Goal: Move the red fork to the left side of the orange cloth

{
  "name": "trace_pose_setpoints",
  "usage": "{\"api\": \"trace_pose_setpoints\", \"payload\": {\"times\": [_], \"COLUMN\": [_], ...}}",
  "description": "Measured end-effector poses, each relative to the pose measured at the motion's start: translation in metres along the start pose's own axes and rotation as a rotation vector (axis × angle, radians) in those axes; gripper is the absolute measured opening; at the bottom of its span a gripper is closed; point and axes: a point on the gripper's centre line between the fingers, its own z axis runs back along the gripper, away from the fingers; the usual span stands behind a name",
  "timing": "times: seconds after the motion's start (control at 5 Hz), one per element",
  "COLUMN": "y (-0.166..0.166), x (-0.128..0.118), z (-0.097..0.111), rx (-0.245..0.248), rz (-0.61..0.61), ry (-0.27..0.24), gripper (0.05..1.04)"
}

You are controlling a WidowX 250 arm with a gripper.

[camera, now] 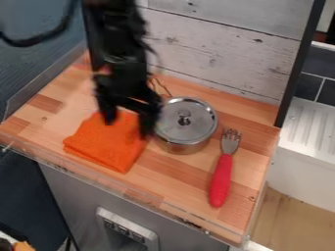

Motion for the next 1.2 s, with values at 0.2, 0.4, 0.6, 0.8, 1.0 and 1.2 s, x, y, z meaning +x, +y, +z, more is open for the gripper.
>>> {"api": "trace_pose_setpoints", "payload": {"times": [0.2, 0.4, 0.6, 0.8, 1.0, 1.2], "y": [-0.051, -0.096, -0.12, -0.124, -0.124, -0.123], "x": [0.005, 0.004, 0.002, 0.004, 0.007, 0.01], "z": [0.004, -0.003, -0.023, -0.042, -0.053, -0.053], "rx": [0.004, -0.022, -0.023, -0.038, -0.03, -0.021], "rz": [-0.106, -0.111, -0.047, 0.008, 0.037, 0.037], "ry": [-0.043, -0.041, -0.015, -0.003, 0.013, 0.001], "gripper": [1.001, 1.001, 1.001, 1.001, 1.001, 0.95]}}
